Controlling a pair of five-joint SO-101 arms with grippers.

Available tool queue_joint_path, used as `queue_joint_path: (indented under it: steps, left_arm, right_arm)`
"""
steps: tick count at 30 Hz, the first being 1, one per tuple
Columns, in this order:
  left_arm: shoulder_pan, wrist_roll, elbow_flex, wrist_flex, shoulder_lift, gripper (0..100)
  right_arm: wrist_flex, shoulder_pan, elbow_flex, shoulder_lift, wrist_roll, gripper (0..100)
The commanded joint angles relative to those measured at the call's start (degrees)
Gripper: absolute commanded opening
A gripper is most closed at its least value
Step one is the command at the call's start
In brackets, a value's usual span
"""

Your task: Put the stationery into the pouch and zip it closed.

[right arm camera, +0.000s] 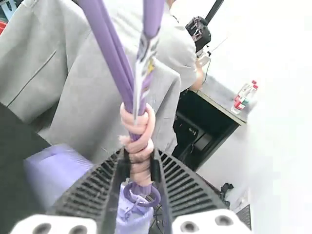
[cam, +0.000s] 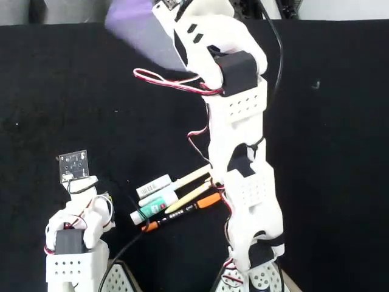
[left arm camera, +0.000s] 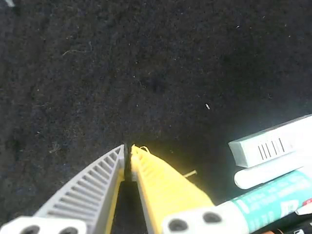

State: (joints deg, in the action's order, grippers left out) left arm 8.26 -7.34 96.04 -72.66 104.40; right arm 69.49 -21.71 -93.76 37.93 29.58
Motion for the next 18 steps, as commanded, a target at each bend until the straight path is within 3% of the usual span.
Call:
queue_joint_path:
  steps: [1, 5, 18]
  left_arm:
    - [0.3, -0.4, 1.4, -0.2, -0.2, 3]
    - [0.3, -0.4, 1.4, -0.2, -0.2, 3]
    - [0.3, -0.4, 1.4, -0.2, -0.2, 3]
  right_arm:
    - [-2.0, -0.7, 1.8, -2.3, -0.4, 1.1]
    - [0.7, -0.7, 3.5, 0.9, -0.4, 1.1]
    - [27.7, -6.5, -2.2, 2.5, -0.4, 1.1]
